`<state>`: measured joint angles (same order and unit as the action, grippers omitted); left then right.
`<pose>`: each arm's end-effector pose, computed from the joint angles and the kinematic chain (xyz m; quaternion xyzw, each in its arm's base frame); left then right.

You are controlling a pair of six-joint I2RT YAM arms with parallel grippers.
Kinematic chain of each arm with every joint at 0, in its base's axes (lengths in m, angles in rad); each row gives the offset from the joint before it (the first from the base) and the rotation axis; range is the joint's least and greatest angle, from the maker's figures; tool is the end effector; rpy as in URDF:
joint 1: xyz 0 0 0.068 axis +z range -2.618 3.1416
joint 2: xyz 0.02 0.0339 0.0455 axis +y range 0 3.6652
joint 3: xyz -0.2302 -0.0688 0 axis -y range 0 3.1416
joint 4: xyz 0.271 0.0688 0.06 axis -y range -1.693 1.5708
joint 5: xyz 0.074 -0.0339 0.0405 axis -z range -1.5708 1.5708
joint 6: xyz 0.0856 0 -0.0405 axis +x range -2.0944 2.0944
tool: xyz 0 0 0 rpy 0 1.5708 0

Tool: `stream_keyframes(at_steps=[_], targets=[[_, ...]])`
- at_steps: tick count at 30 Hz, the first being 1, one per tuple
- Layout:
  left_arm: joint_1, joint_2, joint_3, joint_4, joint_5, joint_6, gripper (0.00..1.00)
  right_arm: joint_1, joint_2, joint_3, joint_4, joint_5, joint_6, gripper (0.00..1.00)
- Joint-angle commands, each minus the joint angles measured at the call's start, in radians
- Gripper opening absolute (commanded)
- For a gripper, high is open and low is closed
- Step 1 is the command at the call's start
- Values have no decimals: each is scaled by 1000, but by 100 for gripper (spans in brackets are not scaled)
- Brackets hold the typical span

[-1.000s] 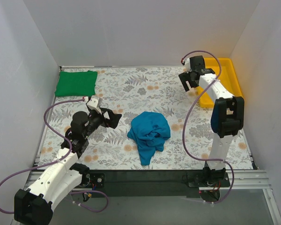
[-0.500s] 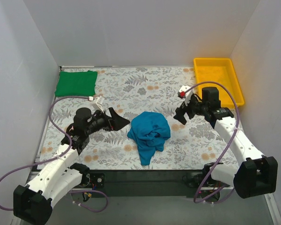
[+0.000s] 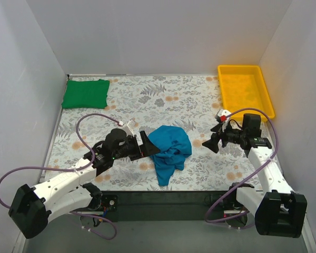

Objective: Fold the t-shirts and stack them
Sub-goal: Flatten the tshirt out

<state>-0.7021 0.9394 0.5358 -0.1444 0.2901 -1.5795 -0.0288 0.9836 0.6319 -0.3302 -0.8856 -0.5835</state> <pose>0.2057 -0.2060 0.1668 -0.3025 0.8112 -0.4927 0.0873 0.2688 0.0586 0.1873 -0.4006 0.7342 0.2518 0.4870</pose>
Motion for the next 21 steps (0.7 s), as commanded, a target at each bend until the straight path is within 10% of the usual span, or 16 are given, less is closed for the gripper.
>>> stream_keyframes(at_steps=[1, 21], targets=[[-45, 25, 13, -4, -146, -65, 93, -5, 50, 41, 2, -6, -13, 96], [-115, 223, 85, 54, -276, -168, 89, -5, 116, 60, -30, 13, -24, 95]])
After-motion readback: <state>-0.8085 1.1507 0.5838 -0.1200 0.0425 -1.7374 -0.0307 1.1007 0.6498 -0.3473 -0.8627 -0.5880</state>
